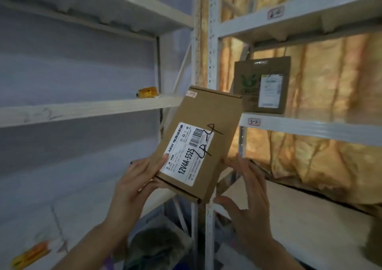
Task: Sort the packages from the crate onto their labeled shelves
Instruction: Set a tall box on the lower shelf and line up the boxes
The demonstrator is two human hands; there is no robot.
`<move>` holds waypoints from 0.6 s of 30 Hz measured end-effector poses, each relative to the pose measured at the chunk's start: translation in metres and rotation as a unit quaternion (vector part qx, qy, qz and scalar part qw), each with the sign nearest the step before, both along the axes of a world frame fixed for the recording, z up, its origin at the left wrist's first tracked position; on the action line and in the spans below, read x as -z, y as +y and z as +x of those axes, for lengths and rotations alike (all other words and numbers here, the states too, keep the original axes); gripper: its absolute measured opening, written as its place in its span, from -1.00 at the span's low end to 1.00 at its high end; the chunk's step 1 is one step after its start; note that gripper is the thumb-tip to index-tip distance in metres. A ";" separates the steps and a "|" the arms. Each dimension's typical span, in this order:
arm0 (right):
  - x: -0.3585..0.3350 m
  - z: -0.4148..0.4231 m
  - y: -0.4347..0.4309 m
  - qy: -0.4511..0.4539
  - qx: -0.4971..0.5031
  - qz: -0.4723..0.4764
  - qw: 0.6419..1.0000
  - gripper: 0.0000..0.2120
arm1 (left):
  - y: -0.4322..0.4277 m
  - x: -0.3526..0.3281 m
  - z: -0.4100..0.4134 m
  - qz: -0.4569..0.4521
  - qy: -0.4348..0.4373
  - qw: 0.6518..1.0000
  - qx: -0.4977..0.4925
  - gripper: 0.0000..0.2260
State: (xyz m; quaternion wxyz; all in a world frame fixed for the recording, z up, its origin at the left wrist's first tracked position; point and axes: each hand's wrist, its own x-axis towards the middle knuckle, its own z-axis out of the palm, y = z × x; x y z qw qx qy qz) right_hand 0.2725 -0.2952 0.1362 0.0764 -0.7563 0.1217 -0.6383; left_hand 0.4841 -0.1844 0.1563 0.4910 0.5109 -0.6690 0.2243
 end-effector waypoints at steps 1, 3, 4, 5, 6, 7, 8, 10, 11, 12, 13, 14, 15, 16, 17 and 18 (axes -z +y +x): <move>-0.015 -0.012 0.000 -0.028 -0.026 0.020 0.999 -0.29 | -0.004 -0.013 -0.012 -0.015 -0.004 1.000 0.023 -0.59; -0.048 -0.038 -0.002 -0.077 -0.069 0.050 0.993 -0.05 | -0.011 -0.030 -0.033 -0.037 -0.019 0.997 0.071 -0.58; -0.064 -0.052 -0.005 -0.087 -0.084 0.068 0.990 0.08 | -0.015 -0.036 -0.042 -0.043 -0.022 0.995 0.092 -0.55; -0.080 -0.068 -0.009 -0.082 -0.095 0.080 0.989 0.18 | -0.019 -0.040 -0.051 -0.040 -0.020 0.993 0.111 -0.51; -0.094 -0.086 -0.013 -0.067 -0.102 0.087 0.989 0.27 | -0.024 -0.042 -0.058 -0.027 -0.013 0.991 0.131 -0.48; -0.106 -0.104 -0.016 -0.047 -0.099 0.094 0.989 0.33 | -0.030 -0.044 -0.065 -0.005 -0.008 0.989 0.151 -0.47; -0.115 -0.122 -0.019 -0.024 -0.083 0.101 0.991 0.36 | -0.036 -0.045 -0.073 0.014 -0.011 0.987 0.162 -0.48; -0.123 -0.158 -0.023 0.011 -0.014 0.111 0.994 0.37 | -0.051 -0.047 -0.094 0.026 -0.042 0.985 0.168 -0.50; -0.124 -0.174 -0.025 0.023 0.025 0.106 0.994 0.34 | -0.059 -0.048 -0.106 0.034 -0.044 0.982 0.182 -0.49; -0.122 -0.192 -0.028 0.030 0.061 0.091 0.994 0.29 | -0.067 -0.049 -0.121 0.045 -0.031 0.978 0.201 -0.44; -0.120 -0.209 -0.031 0.035 0.096 0.070 0.992 0.22 | -0.076 -0.049 -0.135 0.055 -0.010 0.974 0.219 -0.38; -0.118 -0.228 -0.032 0.042 0.131 0.048 0.989 0.14 | -0.084 -0.049 -0.152 0.062 0.025 0.971 0.230 -0.34; -0.115 -0.246 -0.034 0.048 0.168 0.029 0.984 0.07 | -0.092 -0.049 -0.171 0.079 0.076 0.965 0.238 -0.32; -0.112 -0.265 -0.034 0.046 0.203 0.019 0.978 -0.02 | -0.101 -0.048 -0.189 0.102 0.127 0.954 0.254 -0.33; -0.107 -0.284 -0.033 0.035 0.231 0.017 0.972 -0.11 | -0.110 -0.045 -0.208 0.117 0.162 0.938 0.282 -0.35; -0.101 -0.303 -0.032 0.014 0.251 0.016 0.968 -0.20 | -0.118 -0.043 -0.229 0.125 0.182 0.925 0.309 -0.38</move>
